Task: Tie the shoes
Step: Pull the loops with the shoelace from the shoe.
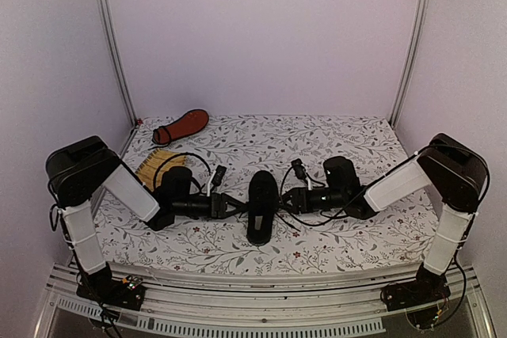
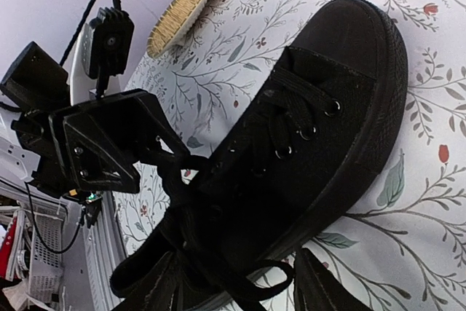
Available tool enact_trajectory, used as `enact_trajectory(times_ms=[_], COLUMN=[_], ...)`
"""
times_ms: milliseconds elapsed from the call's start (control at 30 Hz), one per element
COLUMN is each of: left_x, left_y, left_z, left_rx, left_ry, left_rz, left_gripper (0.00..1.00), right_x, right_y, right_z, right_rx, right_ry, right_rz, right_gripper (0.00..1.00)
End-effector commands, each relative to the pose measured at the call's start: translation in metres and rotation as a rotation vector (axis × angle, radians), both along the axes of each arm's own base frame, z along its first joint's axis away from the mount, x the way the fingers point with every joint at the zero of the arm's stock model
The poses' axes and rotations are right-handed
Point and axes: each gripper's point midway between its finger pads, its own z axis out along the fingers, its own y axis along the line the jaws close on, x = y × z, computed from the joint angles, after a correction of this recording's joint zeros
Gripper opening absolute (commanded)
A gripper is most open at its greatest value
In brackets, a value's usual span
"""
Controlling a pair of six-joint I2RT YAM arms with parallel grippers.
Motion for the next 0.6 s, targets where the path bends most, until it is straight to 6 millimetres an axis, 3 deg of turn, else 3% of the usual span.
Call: enact_trajectory(times_ms=[0, 133, 267, 567], left_x=[-0.002, 0.000, 0.001, 0.012], left_y=[-0.016, -0.016, -0.012, 0.013], left_z=[0.015, 0.016, 0.013, -0.007], left_rx=[-0.066, -0.070, -0.063, -0.014], left_ry=[-0.038, -0.042, -0.038, 0.028], left_rz=[-0.051, -0.043, -0.014, 0.139], left_gripper=[0.40, 0.22, 0.02, 0.00], right_x=[0.003, 0.004, 0.005, 0.020], right_y=[0.011, 0.013, 0.012, -0.017], right_z=[0.009, 0.011, 0.012, -0.003], right_rx=[0.047, 0.049, 0.043, -0.042], right_ry=[-0.026, -0.041, -0.050, -0.038], right_rz=[0.054, 0.062, 0.056, -0.084], right_gripper=[0.48, 0.30, 0.04, 0.02])
